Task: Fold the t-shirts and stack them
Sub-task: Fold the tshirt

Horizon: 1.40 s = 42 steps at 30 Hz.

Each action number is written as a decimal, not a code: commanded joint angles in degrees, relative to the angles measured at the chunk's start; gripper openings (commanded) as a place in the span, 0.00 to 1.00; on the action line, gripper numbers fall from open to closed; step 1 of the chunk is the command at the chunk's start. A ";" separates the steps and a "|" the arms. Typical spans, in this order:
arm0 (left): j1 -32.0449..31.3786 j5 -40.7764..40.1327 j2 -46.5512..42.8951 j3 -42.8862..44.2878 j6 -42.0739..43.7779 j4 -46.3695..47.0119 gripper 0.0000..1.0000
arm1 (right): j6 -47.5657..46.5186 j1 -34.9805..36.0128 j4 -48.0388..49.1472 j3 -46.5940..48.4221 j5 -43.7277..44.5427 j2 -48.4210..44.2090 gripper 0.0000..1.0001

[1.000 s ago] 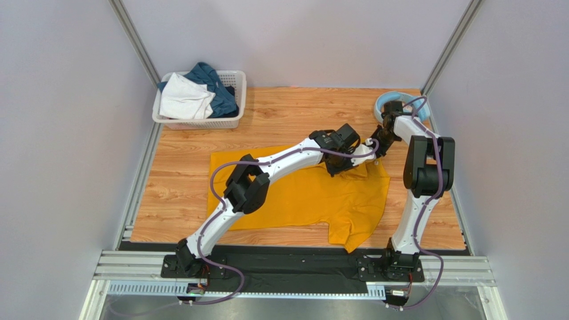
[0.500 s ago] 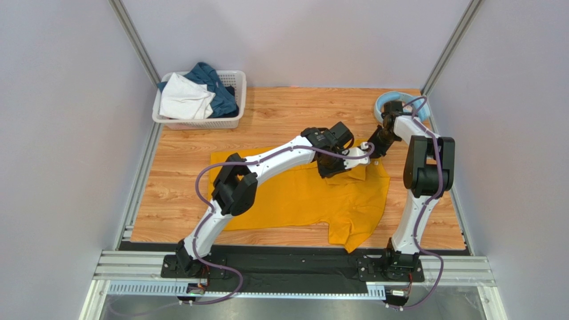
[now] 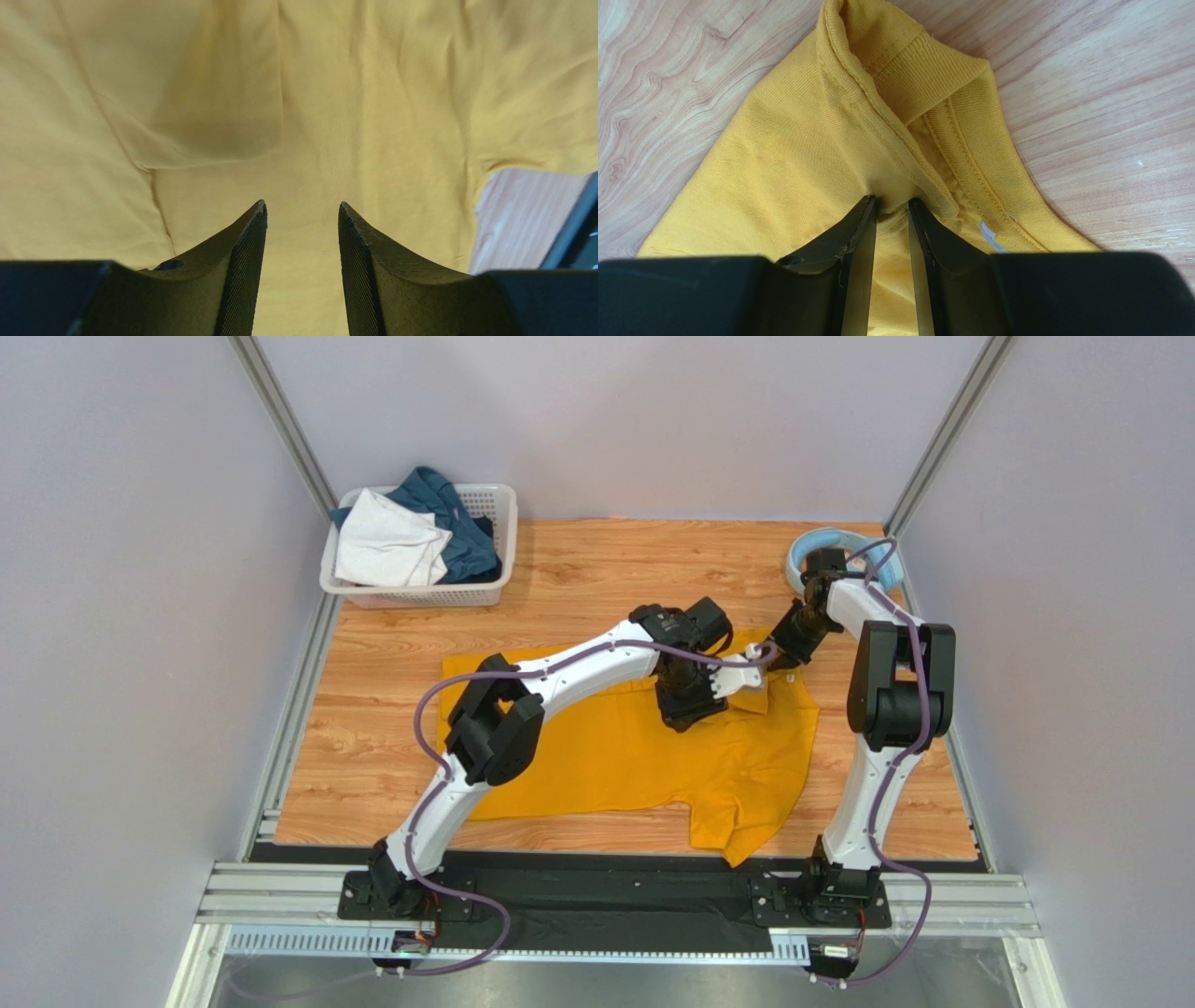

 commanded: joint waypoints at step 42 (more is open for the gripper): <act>2.56 3.30 11.35 14.73 -11.15 4.26 0.50 | 0.19 0.76 1.33 -2.46 -0.70 1.60 0.29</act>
